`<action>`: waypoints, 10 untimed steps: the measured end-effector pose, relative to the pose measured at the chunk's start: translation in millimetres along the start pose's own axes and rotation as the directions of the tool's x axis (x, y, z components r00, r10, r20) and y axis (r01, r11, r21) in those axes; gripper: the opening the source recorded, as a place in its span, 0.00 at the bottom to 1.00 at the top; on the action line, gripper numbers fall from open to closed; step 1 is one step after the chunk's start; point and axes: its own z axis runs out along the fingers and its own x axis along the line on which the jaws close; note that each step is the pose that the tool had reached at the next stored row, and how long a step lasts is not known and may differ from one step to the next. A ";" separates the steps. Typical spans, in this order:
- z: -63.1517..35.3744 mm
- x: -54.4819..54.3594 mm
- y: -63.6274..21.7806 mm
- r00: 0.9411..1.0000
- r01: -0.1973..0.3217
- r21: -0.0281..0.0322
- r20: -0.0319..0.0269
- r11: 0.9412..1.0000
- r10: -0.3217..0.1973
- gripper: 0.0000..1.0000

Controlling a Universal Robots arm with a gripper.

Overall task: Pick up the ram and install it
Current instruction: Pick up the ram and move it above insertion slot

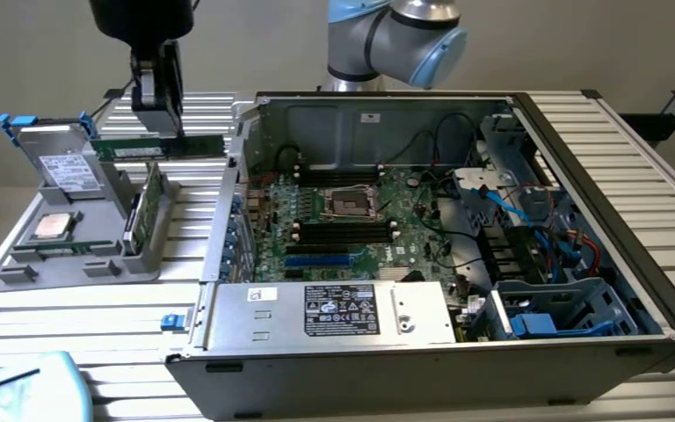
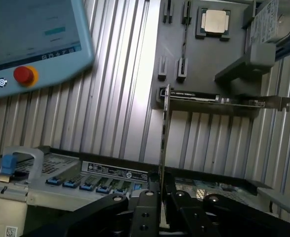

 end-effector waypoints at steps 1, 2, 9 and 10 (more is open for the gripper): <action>-1.0 0.7 -4.1 1.000 0.000 0.000 0.000 1.000 0.000 0.14; -2.1 1.4 -8.7 1.000 0.000 0.000 0.000 1.000 0.000 0.14; -8.3 6.1 -39.2 1.000 0.000 0.000 0.000 1.000 0.000 0.14; -9.1 6.8 -43.1 1.000 0.000 0.000 0.000 1.000 0.000 0.14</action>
